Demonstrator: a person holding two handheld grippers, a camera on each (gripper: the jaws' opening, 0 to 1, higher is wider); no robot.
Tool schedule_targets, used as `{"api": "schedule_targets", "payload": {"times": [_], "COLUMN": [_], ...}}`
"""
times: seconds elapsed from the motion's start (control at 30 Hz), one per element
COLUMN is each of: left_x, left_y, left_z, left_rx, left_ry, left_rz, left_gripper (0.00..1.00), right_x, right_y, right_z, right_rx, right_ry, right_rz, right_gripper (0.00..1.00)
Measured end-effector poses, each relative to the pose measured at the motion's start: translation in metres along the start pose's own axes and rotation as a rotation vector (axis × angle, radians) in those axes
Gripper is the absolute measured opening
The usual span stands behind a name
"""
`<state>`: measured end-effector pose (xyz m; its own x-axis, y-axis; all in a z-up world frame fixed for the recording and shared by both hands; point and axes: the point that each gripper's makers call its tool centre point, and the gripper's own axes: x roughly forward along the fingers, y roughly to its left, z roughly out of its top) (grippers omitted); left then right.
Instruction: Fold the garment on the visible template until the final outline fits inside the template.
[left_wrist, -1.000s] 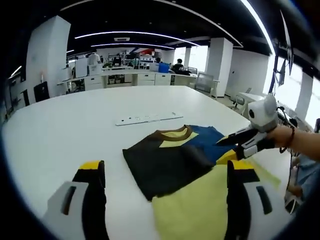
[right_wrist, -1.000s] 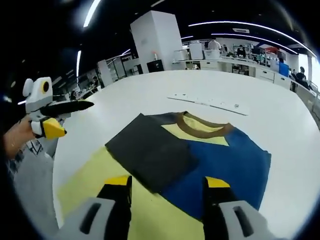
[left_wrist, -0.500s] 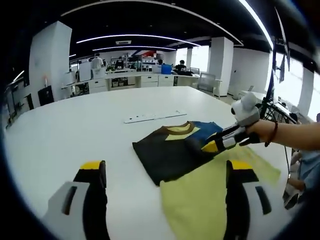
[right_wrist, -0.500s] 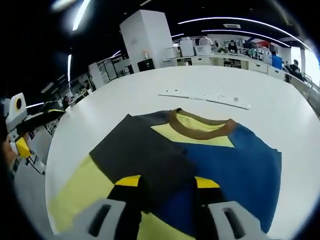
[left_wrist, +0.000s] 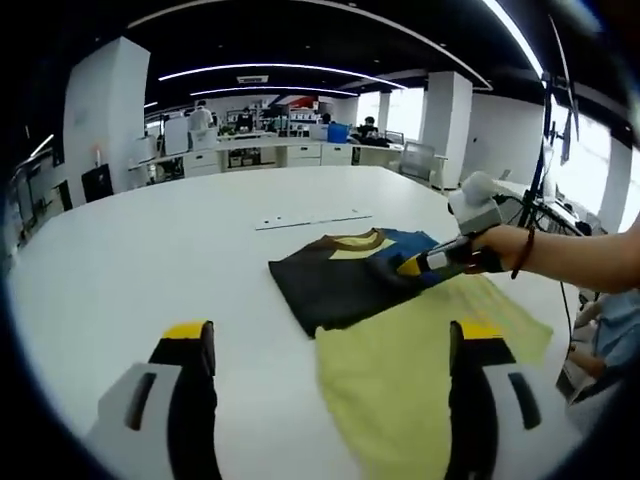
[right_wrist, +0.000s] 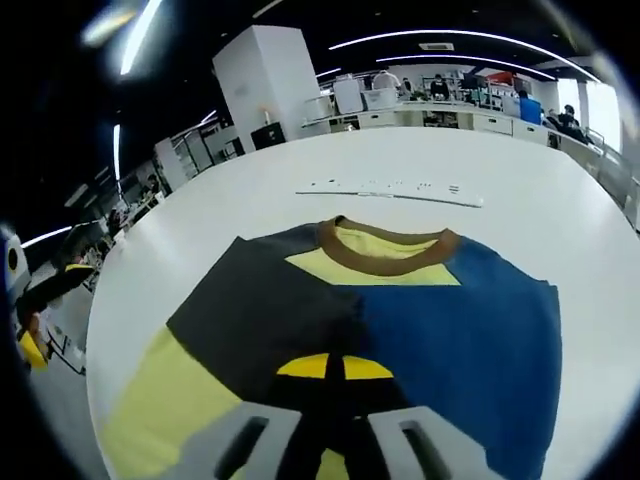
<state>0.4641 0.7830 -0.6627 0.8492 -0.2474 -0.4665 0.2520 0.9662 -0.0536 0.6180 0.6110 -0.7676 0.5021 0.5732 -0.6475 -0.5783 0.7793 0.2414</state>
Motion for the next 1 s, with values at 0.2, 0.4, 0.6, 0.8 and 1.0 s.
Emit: {"api": "schedule_targets", "payload": {"times": [0.2,0.4,0.6,0.8,1.0], "left_x": [-0.008,-0.018,-0.027,-0.029,-0.031], "left_y": [0.003,0.003,0.005,0.008,0.011], "left_z": [-0.008,-0.020,-0.026,-0.029,-0.027], "left_rx": [0.017,-0.018,-0.036,-0.052,-0.062], "left_ry": [0.014,0.037,0.039,0.046,0.034], "left_rz": [0.023,0.034,0.042,0.054,0.065], "left_gripper": [0.94,0.94,0.94,0.94,0.94], "right_x": [-0.011,-0.024,-0.048,-0.063,-0.074], "right_y": [-0.001,-0.004,-0.021,-0.034,-0.052], "right_z": [0.008,0.014,0.014,0.013,0.010], "right_rx": [0.008,0.017,-0.018,-0.025,-0.025], "right_ry": [-0.020,-0.023,-0.008,-0.003,0.010], "right_rz": [0.010,0.021,-0.054,-0.080,-0.124], "right_gripper": [0.00,0.00,0.00,0.00,0.00]}}
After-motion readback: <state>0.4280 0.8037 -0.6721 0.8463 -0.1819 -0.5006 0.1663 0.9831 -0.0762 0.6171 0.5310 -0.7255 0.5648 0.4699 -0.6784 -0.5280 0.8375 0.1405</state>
